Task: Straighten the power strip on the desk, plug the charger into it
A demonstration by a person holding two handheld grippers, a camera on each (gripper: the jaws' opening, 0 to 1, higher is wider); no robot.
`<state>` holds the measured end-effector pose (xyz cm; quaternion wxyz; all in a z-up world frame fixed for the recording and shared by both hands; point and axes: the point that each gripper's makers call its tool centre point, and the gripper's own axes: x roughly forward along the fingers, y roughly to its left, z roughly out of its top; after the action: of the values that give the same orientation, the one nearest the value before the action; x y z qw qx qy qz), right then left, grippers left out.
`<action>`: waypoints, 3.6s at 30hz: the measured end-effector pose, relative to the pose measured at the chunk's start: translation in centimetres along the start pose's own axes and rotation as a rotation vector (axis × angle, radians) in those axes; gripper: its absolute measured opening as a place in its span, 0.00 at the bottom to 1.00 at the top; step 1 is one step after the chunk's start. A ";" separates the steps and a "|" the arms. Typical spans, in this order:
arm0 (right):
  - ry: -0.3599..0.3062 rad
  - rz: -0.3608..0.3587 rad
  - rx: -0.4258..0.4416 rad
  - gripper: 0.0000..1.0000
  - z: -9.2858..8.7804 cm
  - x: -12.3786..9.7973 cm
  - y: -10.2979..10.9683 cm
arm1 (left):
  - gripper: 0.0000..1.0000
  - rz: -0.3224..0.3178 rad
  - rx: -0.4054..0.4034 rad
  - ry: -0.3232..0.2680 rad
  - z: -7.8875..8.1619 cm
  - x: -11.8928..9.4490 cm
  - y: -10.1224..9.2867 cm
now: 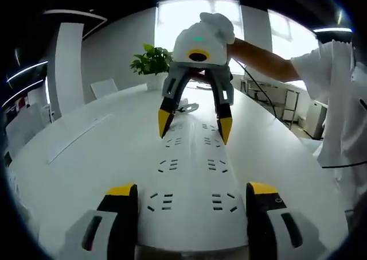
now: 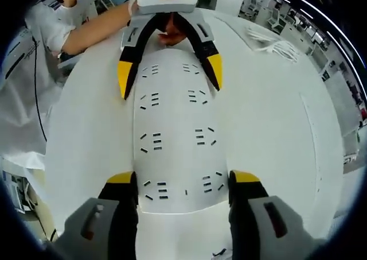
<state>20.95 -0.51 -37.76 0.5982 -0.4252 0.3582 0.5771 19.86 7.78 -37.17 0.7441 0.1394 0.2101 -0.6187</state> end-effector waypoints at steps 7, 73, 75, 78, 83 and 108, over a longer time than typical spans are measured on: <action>-0.013 -0.016 0.031 0.63 0.2 0.0 0.4 | 0.78 -0.016 0.004 -0.038 0.1 -0.1 0.1; -0.377 -0.212 0.331 0.72 1.4 -1.6 1.8 | 0.79 -0.019 0.045 -0.018 -0.1 -0.1 -0.6; -0.507 -0.277 0.384 0.73 1.4 -3.5 2.1 | 0.82 -0.001 0.101 0.033 -0.6 0.0 -0.6; -0.709 -0.368 0.522 0.82 0.4 -6.3 2.7 | 0.81 -0.002 0.074 0.048 -1.2 0.3 -0.9; -0.910 -0.498 0.693 0.81 -3.4 -10.0 4.7 | 0.79 -0.025 0.039 0.174 -1.9 0.7 -0.9; -0.966 -0.708 0.846 0.81 -6.1 -12.9 7.7 | 0.71 -0.144 0.175 0.565 -0.7 1.7 -2.6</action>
<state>12.65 -11.37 -28.98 0.9531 0.0537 0.0878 0.2845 17.48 6.14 -38.48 0.5955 0.3545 0.3641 -0.6222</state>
